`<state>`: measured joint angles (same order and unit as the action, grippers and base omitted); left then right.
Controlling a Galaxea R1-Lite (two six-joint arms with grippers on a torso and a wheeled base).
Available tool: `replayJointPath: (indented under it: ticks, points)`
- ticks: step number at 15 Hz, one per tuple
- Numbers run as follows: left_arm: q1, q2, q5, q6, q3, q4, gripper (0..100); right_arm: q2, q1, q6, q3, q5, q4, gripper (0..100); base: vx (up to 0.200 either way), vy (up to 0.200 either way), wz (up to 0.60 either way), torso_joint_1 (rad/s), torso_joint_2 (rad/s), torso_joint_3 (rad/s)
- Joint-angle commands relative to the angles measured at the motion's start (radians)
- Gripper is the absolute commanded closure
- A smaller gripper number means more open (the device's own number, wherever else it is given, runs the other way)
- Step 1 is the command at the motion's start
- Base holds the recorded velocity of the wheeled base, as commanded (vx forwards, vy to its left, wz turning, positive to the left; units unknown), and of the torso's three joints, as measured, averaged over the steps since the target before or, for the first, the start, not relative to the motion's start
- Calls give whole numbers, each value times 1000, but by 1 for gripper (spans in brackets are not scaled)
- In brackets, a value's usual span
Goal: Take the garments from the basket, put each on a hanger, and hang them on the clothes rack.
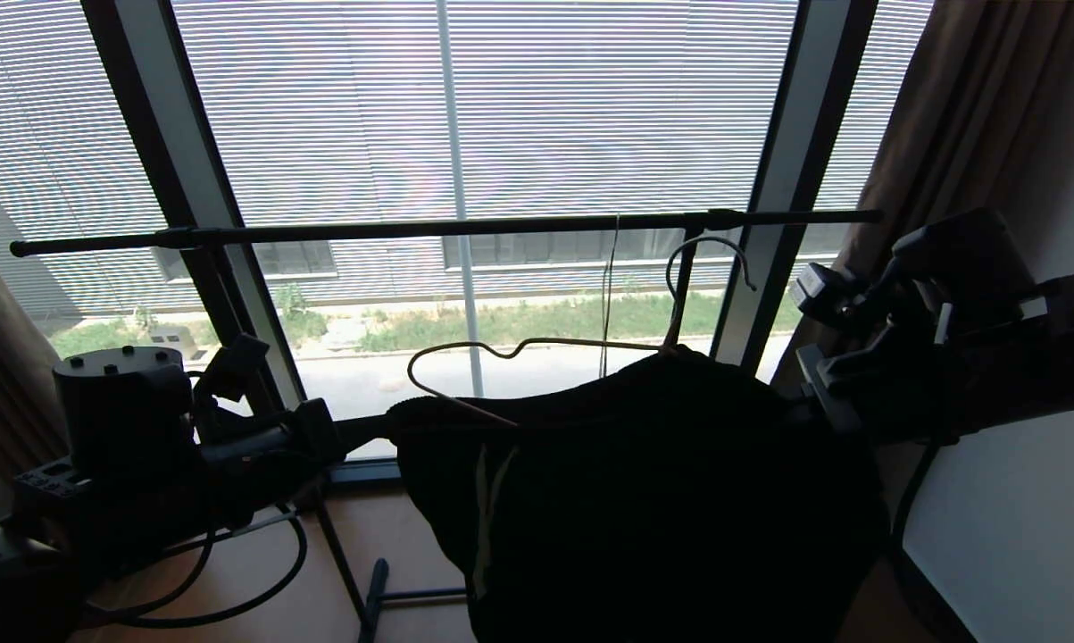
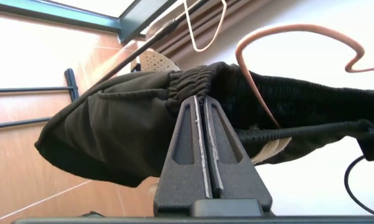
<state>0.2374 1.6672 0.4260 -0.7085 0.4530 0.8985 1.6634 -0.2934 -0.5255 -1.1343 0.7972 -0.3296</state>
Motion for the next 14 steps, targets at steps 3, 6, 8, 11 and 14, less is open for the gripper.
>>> replayJointPath:
  ticks: [3, 6, 8, 11, 14]
  points:
    - [-27, -12, 0, 0, 16, 0, 100, 6, -30, -1, 2, -4, -16, 100, 0, 0, 0, 0, 0, 0]
    - [-27, -11, 0, 0, 36, 0, 100, 7, -53, -1, 24, -29, -16, 100, 0, 0, 0, 0, 0, 0]
    - [-26, -12, 2, 0, 46, 2, 100, 7, -55, -1, 31, -35, -16, 100, 0, 0, 0, 0, 0, 0]
    - [-20, -30, 4, 0, 49, 2, 100, 12, -55, -1, 56, -36, -14, 100, 0, 0, 0, 0, 0, 0]
    - [-20, -46, 4, 0, 46, 2, 100, 26, -55, -1, 59, -36, -14, 100, 0, 0, 0, 0, 0, 0]
